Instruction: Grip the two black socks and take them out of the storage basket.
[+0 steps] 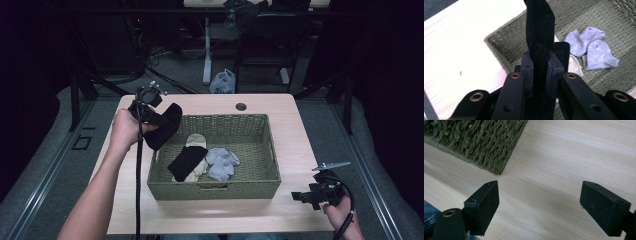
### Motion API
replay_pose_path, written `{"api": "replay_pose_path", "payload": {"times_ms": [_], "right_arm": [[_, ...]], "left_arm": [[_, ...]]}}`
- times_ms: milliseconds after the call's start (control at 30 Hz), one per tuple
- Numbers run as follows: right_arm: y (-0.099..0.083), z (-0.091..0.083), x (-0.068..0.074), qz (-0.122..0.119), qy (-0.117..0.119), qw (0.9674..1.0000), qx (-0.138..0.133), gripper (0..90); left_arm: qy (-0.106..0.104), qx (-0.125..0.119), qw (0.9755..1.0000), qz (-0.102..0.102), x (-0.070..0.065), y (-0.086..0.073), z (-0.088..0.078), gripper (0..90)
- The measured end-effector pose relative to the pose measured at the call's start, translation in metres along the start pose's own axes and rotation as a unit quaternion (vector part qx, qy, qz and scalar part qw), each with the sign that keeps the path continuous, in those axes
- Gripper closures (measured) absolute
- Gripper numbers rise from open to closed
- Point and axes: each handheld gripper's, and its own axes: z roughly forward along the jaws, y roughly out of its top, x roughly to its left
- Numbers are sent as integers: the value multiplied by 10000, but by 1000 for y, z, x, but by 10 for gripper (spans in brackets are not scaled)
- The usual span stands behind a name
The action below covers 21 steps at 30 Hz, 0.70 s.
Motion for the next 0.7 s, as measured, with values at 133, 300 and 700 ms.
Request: {"api": "replay_pose_path", "payload": {"times_ms": [133, 300, 700], "right_arm": [[0, 0, 0, -8, 3, 10000, -8, 156], [0, 0, 0, -2, -3, 10000, -17, 157], [0, 1, 0, -13, 4, 10000, -5, 158]], "left_arm": [[25, 4, 10000, -82, 8, -6, -6, 797], [105, -36, 9997, -201, 18, -15, -14, 797], [215, -93, 9987, -462, 35, -37, -22, 797]]}}
